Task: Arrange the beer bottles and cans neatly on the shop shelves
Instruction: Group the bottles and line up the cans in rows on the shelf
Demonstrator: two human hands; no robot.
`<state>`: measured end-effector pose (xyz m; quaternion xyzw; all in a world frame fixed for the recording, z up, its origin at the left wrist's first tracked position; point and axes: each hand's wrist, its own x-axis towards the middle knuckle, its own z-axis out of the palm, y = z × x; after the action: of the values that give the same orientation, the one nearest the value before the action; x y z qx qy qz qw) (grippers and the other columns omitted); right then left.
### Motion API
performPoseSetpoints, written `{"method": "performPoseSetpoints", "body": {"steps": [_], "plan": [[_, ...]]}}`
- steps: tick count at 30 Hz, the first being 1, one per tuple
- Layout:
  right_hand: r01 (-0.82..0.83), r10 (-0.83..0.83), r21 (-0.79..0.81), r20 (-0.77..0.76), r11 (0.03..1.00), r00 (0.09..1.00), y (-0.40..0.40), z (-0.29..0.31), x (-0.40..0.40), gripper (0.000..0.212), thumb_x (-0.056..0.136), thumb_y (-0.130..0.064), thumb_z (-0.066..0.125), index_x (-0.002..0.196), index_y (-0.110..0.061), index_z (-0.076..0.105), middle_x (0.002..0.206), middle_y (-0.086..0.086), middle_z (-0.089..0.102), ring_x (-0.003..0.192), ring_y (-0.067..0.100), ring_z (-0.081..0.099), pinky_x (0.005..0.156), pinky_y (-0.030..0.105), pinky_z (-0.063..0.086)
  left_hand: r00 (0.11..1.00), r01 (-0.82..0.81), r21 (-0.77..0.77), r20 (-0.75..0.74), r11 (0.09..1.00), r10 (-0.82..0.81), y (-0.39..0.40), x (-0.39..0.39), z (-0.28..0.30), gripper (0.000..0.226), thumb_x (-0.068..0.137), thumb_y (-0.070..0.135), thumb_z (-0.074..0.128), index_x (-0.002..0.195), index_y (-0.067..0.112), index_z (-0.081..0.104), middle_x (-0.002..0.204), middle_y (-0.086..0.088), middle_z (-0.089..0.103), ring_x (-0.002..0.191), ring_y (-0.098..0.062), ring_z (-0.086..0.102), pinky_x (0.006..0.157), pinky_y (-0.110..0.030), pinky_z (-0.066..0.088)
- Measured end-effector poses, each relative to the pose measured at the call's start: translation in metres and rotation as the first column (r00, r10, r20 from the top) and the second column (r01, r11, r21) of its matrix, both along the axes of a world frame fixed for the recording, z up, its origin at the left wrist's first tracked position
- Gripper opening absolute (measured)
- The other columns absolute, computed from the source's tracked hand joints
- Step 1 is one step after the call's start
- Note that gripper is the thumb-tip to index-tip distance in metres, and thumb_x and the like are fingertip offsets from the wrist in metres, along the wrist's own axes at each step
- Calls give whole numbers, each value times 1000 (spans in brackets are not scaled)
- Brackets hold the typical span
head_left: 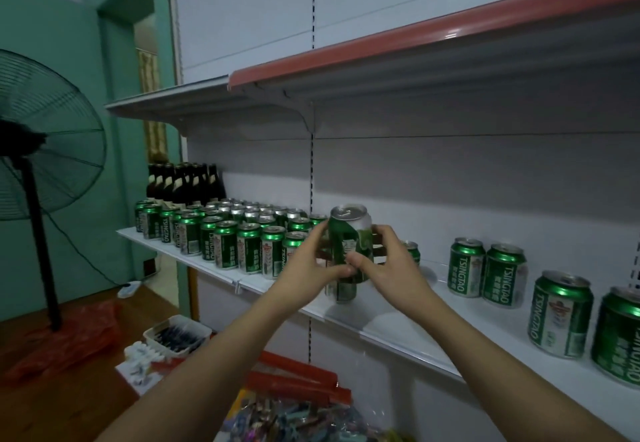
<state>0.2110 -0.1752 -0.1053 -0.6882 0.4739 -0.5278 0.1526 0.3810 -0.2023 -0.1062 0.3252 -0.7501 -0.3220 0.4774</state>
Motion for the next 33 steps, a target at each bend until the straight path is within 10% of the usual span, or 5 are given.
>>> {"method": "performPoseSetpoints", "body": {"steps": [10, 19, 33], "plan": [[-241, 247, 83, -81, 967, 966, 4, 65, 44, 54, 93, -57, 54, 139, -34, 37, 116, -14, 59, 114, 13, 58, 94, 40, 51, 993, -118, -24, -15, 993, 118, 11, 52, 40, 73, 80, 0, 76, 141, 24, 44, 124, -2, 64, 103, -12, 69, 86, -32, 58], [-213, 223, 68, -265, 975, 938, -74, 141, 83, 37, 90, -47, 65, 116, -27, 51, 101, -13, 59, 92, 11, 61, 68, 31, 53, 976, -202, -60, 67, 978, 205, -65, 91, 83, 66, 83, 12, 77, 127, 45, 40, 109, 13, 55, 94, -4, 65, 68, -18, 52], [44, 1, 219, -200, 975, 980, -288, 142, 149, 40, 78, -38, 80, 96, -9, 59, 96, 15, 68, 85, 27, 69, 74, 45, 61, 962, -211, -93, 154, 973, 224, -272, 136, 89, 80, 85, 15, 74, 149, 30, 28, 136, 1, 48, 98, -22, 68, 79, -30, 57]]}}
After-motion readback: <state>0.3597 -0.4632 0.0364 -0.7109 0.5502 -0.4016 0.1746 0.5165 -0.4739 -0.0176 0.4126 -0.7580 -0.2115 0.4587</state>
